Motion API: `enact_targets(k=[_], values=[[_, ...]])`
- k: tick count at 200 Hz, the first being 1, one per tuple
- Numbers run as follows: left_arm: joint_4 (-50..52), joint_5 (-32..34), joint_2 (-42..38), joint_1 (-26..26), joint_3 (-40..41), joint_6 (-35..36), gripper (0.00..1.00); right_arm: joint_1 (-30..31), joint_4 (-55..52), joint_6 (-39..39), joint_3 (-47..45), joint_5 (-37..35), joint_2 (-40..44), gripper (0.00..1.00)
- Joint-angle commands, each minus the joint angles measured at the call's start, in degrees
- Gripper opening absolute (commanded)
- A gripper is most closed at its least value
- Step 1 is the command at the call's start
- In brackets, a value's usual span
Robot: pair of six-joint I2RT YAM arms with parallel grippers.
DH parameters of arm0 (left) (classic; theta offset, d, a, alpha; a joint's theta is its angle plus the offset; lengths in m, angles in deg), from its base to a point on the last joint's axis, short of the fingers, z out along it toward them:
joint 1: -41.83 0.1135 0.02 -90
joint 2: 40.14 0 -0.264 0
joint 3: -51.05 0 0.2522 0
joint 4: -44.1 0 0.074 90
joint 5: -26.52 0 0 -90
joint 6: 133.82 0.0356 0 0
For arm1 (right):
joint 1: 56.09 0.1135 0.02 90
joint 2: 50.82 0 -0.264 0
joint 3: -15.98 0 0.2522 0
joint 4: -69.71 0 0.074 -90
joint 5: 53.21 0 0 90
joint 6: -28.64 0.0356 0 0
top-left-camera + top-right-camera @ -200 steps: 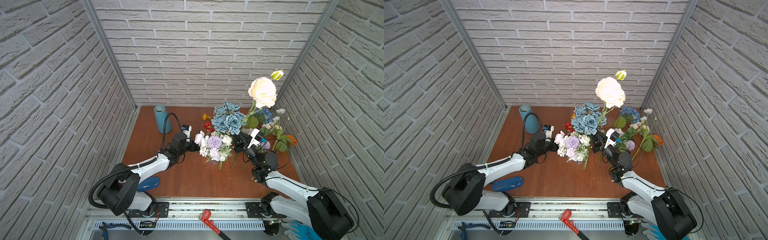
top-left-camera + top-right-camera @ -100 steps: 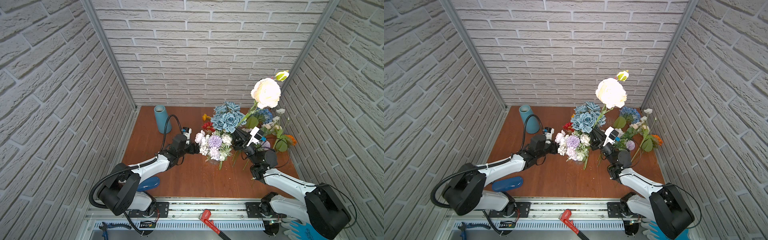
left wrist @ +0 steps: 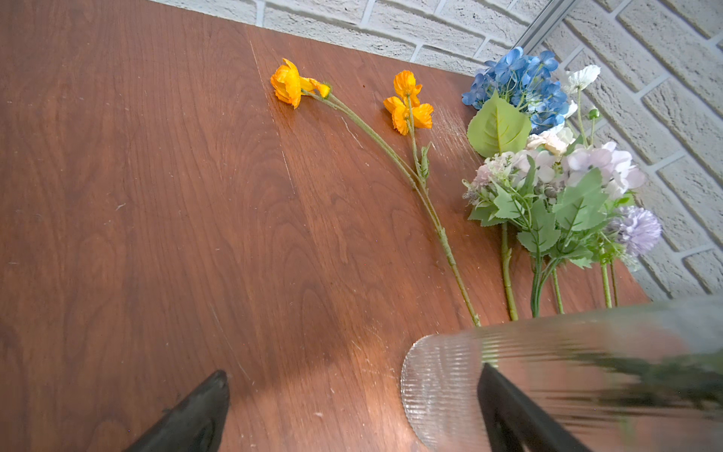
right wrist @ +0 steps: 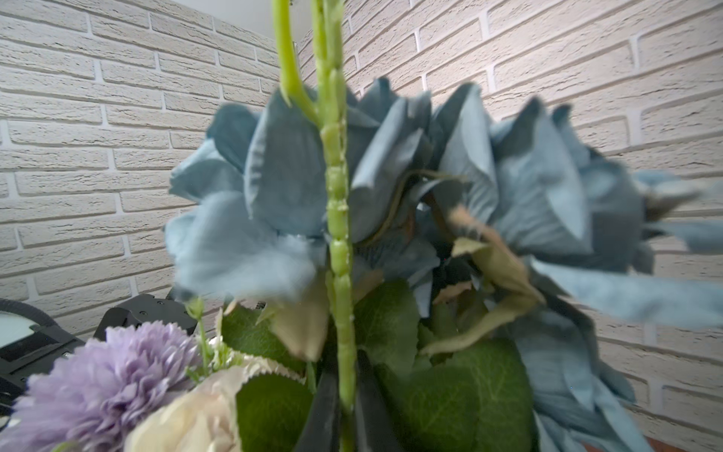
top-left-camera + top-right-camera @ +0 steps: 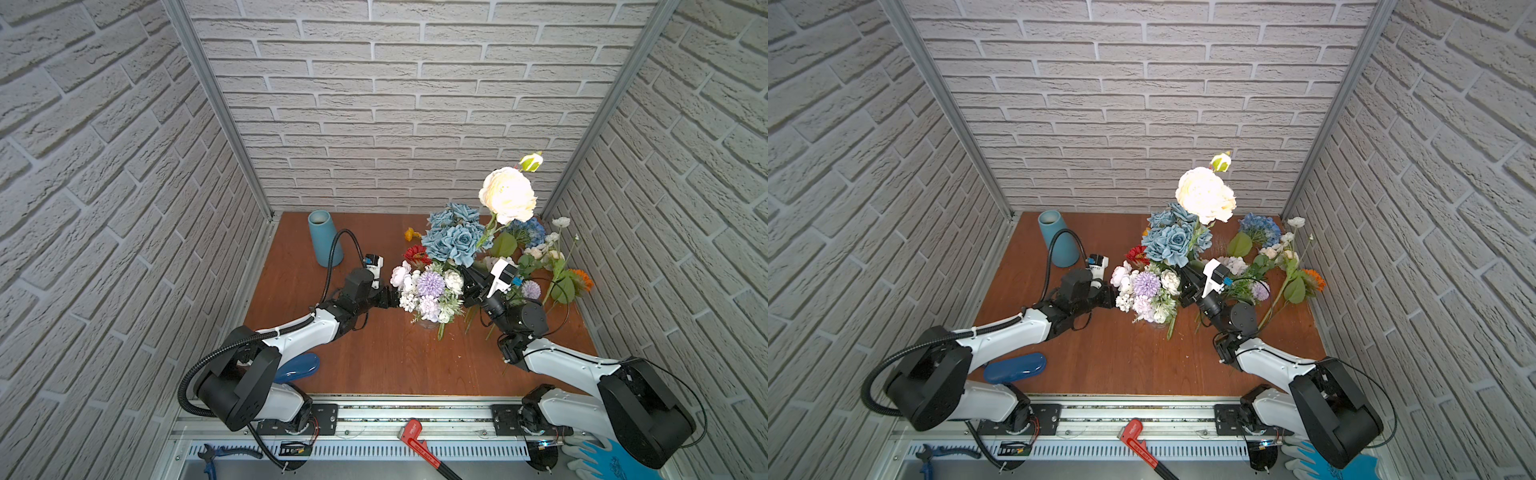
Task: Arrange flowers in a vase
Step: Place the flower in the vase.
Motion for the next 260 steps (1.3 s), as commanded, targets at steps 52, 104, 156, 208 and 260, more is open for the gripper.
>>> enact_targets(k=[52,104,156,208,260], values=[[-1.3,-0.1,-0.2,-0.2,-1.1,0.5,0.98,0.8,2.2,1.0,-2.4,0.6,-2.1,0.14],[-1.3,0.0,-0.6,-0.1,-1.0,0.5,0.98,0.8,-3.2,0.8,-3.2,0.4,3.3,0.32],[-1.5,0.3,-1.0,-0.1,-0.7,0.6,0.98,0.8,-34.8,-4.9,4.6,-0.9,16.2,0.34],[-2.1,0.1,-0.7,-0.1,-0.7,0.5,0.98,0.8,-48.8,-9.4,9.2,-1.5,19.9,0.14],[-1.7,0.1,-1.5,-0.2,-0.6,0.4,0.98,2.2,-49.7,-8.4,10.7,3.0,13.0,0.10]])
